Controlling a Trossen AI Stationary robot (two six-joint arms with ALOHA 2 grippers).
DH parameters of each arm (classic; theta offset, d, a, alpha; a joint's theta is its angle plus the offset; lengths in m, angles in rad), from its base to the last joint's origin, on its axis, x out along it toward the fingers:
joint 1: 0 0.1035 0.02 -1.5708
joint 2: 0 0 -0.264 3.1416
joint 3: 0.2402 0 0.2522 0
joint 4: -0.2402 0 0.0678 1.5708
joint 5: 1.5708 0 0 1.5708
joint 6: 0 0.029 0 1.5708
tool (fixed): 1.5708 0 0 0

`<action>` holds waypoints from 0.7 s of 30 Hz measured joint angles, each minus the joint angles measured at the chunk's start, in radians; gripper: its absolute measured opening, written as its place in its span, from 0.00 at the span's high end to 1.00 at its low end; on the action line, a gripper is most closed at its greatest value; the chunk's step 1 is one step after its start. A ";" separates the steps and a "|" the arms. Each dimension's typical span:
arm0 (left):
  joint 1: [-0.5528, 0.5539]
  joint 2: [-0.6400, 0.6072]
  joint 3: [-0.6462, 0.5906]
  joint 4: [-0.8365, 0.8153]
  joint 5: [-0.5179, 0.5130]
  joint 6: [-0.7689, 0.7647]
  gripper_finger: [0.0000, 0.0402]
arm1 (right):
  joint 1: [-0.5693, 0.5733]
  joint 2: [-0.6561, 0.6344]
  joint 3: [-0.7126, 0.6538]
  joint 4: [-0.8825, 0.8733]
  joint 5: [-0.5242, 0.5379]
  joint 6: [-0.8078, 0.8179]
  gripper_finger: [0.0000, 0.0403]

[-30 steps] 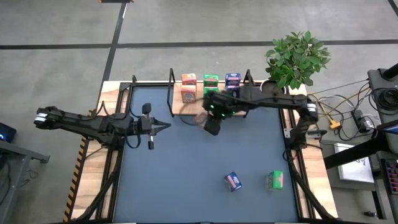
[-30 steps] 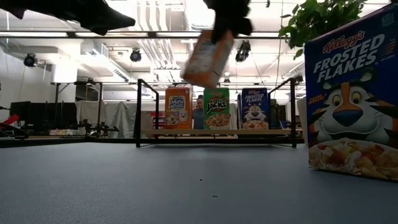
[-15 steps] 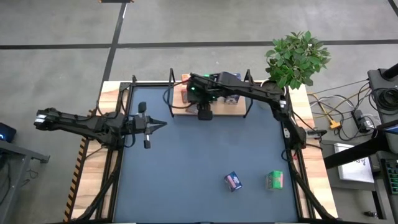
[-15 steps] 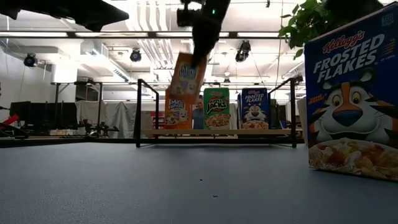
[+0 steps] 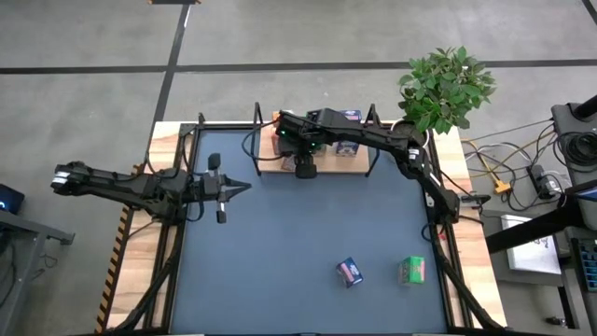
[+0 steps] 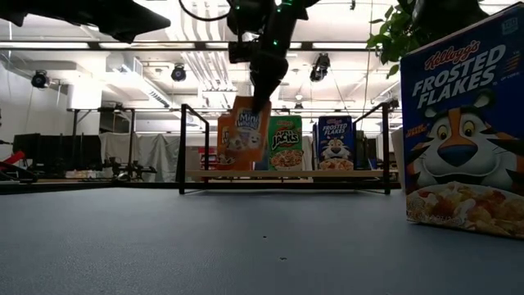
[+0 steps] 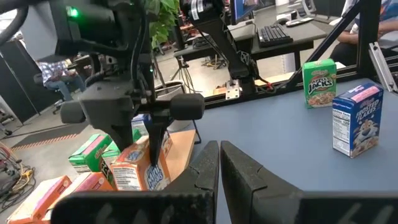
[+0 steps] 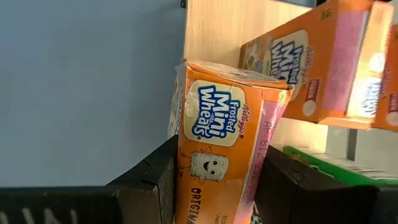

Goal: Stack cereal on shelf
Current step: Put the orange cereal box on the shelf

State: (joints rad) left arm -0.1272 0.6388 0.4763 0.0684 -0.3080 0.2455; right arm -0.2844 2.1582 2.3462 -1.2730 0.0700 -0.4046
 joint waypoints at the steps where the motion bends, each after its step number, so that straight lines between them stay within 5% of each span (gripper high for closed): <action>1: 0.000 0.000 0.000 0.000 0.000 0.000 1.00 | 0.000 0.002 0.000 0.006 0.001 0.000 0.63; 21: 0.000 0.004 0.000 0.000 0.001 0.000 1.00 | -0.005 0.006 -0.005 0.105 0.008 -0.017 0.55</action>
State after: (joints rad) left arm -0.1272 0.6426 0.4763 0.0681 -0.3069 0.2455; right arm -0.2890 2.1647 2.3414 -1.1684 0.0784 -0.4214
